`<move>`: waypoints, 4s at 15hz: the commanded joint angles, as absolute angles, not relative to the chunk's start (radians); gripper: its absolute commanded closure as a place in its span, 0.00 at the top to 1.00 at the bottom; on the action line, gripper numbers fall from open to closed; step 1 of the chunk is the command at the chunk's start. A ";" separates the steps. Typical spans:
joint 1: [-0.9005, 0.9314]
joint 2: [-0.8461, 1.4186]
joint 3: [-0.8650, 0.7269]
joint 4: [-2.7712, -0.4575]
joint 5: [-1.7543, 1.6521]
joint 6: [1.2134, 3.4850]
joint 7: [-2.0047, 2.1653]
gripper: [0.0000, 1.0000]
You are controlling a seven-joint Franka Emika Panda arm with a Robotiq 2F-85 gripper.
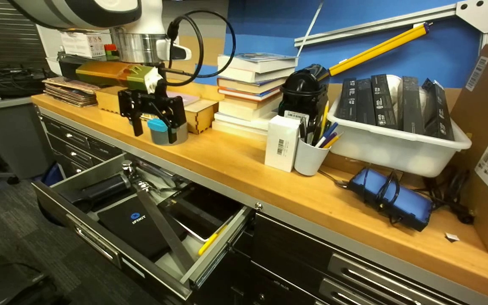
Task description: Put the Lego in the open drawer and then close the drawer
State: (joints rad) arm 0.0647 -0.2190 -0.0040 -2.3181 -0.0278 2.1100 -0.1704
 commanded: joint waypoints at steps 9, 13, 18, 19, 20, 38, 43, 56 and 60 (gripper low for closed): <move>0.105 0.037 0.101 -2.051 0.027 2.071 0.057 1.00; 0.117 0.103 0.111 -1.992 -0.022 2.071 0.104 1.00; 0.127 0.160 0.110 -1.928 -0.035 2.054 0.119 1.00; 0.128 0.167 0.111 -1.916 -0.029 2.045 0.114 1.00; 0.129 0.175 0.111 -1.903 -0.024 2.030 0.110 1.00; 0.143 0.264 0.117 -1.763 -0.007 1.902 0.106 1.00; 0.151 0.257 0.110 -1.775 -0.043 1.957 0.188 1.00; 0.118 0.034 0.067 -2.068 -0.192 1.871 0.180 0.45; 0.088 -0.085 0.054 -2.299 -0.235 1.914 0.190 0.45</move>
